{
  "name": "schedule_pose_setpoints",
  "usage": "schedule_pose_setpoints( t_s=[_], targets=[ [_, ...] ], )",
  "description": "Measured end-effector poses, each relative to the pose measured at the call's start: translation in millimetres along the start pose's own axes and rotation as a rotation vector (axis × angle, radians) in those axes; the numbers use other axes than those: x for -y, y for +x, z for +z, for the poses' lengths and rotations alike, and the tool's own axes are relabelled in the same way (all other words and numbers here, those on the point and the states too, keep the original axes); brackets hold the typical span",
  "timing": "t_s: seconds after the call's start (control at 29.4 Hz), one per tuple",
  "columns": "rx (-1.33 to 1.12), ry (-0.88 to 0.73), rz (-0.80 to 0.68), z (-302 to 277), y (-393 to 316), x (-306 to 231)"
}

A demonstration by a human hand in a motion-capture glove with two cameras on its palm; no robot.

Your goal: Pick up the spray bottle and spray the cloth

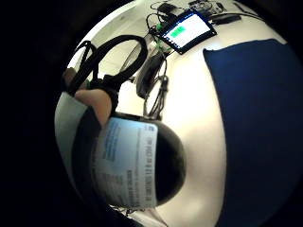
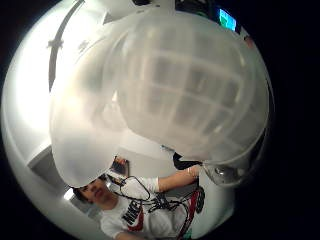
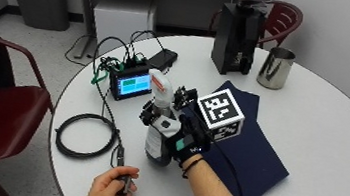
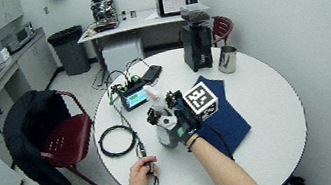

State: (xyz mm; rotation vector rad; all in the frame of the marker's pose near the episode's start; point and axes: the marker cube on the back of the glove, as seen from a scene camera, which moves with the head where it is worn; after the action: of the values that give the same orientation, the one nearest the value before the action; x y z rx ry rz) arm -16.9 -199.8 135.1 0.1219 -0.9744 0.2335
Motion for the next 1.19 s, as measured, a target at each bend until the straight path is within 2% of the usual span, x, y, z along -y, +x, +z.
schedule_pose_setpoints(
  t_s=[0.34,0.68,0.88,1.19],
  targets=[
    [-0.001,0.042,-0.052,10.2,21.0,-3.5],
    [-0.017,0.020,-0.046,18.4,29.7,-6.2],
    [-0.057,0.037,-0.012,20.2,40.0,-26.5],
    [-0.071,0.029,-0.026,-13.4,29.0,-54.0]
  ],
)
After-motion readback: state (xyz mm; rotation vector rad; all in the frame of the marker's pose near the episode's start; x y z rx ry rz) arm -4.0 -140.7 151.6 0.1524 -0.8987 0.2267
